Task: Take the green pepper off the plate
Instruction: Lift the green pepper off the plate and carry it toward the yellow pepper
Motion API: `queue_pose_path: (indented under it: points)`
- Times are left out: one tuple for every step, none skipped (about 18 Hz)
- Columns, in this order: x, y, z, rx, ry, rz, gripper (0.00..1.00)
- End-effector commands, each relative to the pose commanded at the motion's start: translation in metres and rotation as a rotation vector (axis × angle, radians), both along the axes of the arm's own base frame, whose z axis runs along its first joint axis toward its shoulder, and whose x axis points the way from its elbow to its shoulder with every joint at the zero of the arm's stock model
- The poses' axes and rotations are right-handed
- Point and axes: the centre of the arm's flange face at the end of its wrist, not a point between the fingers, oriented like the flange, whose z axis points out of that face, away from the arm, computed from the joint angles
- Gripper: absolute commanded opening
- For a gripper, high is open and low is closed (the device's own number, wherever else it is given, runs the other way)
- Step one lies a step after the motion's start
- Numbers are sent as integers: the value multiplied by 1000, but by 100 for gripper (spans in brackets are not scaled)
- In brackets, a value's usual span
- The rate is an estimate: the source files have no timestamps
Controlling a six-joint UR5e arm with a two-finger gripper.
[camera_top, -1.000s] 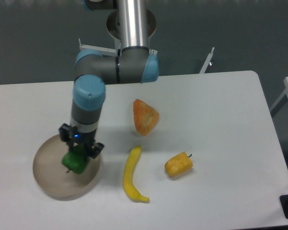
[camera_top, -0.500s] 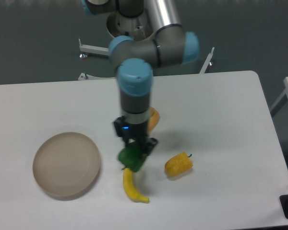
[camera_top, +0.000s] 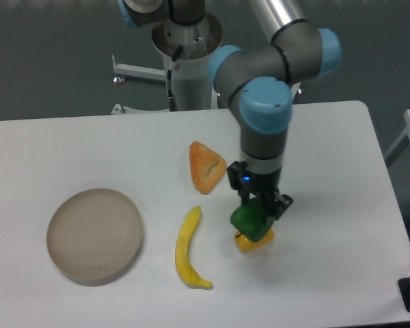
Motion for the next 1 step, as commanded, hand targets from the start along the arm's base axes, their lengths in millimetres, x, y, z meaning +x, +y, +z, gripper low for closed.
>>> queue_pose_path:
  points:
    - [-3,0,6,9,6,3,34]
